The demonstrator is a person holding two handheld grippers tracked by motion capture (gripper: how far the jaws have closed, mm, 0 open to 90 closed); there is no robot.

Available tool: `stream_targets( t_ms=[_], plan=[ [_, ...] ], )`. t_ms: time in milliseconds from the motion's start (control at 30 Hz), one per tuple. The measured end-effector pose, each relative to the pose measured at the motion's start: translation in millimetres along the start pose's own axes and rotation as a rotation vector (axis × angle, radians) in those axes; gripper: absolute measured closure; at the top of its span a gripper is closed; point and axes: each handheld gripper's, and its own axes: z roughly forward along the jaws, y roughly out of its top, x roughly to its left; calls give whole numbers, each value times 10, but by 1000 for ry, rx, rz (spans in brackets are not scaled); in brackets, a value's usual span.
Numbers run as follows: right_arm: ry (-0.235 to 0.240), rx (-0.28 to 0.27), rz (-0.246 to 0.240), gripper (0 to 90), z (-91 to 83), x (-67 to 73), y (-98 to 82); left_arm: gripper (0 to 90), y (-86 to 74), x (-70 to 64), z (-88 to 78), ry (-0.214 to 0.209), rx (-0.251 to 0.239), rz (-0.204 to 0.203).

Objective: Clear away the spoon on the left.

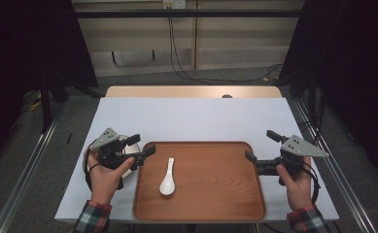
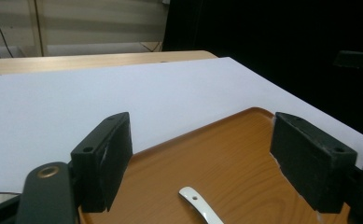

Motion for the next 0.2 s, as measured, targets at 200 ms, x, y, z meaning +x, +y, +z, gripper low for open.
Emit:
stream_targets(
  t_ms=[200],
  plan=[
    [2,3,-1,0,10,2,-3,184,21,27,-26,6,-9,9]
  ],
)
